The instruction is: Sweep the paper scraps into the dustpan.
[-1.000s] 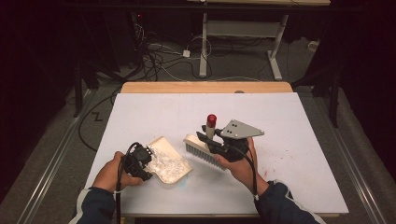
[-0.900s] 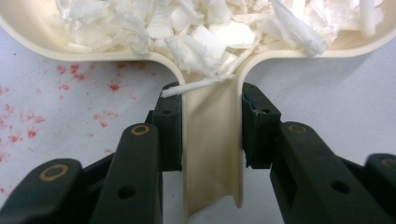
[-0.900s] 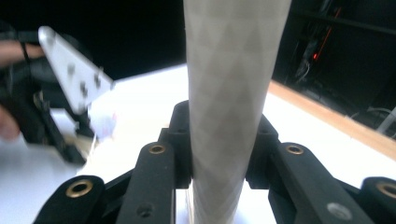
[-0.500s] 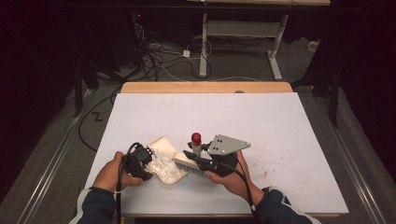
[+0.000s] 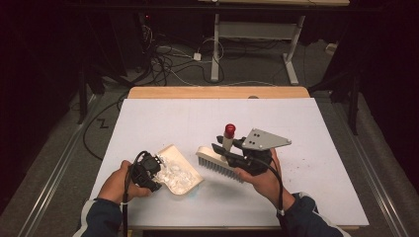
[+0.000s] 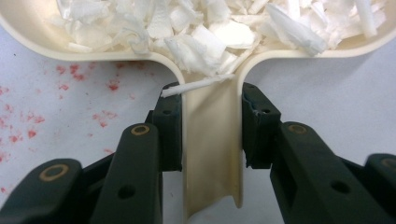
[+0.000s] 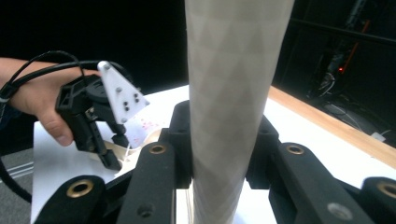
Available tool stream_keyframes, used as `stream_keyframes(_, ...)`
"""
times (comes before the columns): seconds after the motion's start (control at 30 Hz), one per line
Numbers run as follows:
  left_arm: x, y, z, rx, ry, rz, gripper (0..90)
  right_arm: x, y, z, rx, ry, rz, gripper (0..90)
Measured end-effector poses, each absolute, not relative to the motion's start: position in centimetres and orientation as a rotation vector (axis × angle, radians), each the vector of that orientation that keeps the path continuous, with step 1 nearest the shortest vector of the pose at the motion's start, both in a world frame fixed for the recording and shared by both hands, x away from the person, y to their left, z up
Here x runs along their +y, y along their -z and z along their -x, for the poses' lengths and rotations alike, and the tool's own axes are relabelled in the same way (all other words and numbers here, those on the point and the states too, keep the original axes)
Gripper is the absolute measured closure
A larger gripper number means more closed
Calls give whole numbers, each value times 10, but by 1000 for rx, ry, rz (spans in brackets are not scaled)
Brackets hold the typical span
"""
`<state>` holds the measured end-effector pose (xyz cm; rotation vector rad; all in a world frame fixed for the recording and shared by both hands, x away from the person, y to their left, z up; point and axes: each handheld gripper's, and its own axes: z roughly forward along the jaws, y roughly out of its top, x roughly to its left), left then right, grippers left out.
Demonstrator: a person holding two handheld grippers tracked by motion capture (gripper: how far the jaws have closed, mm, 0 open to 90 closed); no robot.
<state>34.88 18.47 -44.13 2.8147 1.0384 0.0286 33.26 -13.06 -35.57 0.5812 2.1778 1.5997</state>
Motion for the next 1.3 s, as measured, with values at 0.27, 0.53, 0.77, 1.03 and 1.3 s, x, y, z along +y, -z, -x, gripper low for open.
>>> stream_keyframes(0.27, 186, 442, -348, 1041, -34, -2804, 626, -155, 347, -333, 2157, -1572, -606, 709)
stream_keyframes(0.53, 186, 442, -347, 1043, -45, -2793, 626, -188, 345, -331, 2147, -1545, -654, 709)
stream_keyframes(0.77, 190, 443, -346, 1048, -43, -2761, 626, -212, 343, -327, 2136, -1511, -671, 708)
stream_keyframes(1.03, 192, 443, -345, 1074, -52, -2730, 625, -238, 342, -320, 2191, -1481, -662, 708)
stream_keyframes(1.3, 195, 441, -346, 1094, -50, -2703, 626, -264, 341, -314, 2255, -1462, -670, 708)
